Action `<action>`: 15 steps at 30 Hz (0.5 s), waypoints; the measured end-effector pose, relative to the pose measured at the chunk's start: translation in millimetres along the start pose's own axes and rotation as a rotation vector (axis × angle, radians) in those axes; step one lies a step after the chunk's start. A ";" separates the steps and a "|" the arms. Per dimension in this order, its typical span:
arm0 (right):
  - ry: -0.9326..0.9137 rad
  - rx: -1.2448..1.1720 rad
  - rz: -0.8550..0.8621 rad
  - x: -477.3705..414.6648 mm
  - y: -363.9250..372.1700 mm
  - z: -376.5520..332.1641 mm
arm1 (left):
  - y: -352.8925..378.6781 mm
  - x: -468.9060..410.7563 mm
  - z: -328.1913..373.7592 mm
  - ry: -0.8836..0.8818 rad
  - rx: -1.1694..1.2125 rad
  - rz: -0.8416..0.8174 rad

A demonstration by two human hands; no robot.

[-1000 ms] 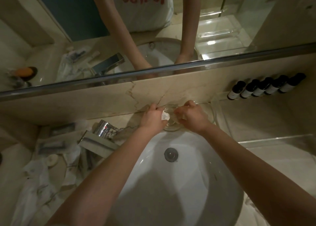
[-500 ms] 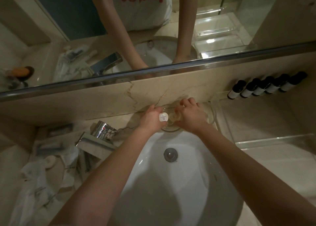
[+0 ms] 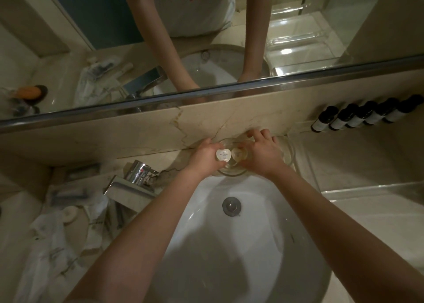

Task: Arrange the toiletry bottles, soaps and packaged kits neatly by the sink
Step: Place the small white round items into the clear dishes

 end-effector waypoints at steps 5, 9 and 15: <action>0.017 -0.001 0.022 1.2 1.5 -0.6 | 0.7 0.1 -0.5 -0.015 -0.003 -0.007; 0.038 -0.046 0.034 6.5 -1.6 1.1 | -3.6 2.2 0.0 -0.016 -0.011 -0.003; 0.093 -0.157 0.185 35.7 -18.0 2.4 | -30.2 25.0 4.6 0.038 -0.022 0.093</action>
Point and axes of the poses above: each hand's wrist, its own x-axis away from the middle knuckle, its own y-axis out of the palm, z = x × y, the point moved 1 cm from there along -x, towards the middle knuckle, and after that the axes turned 15 degrees about z, right-handed, at the moved point
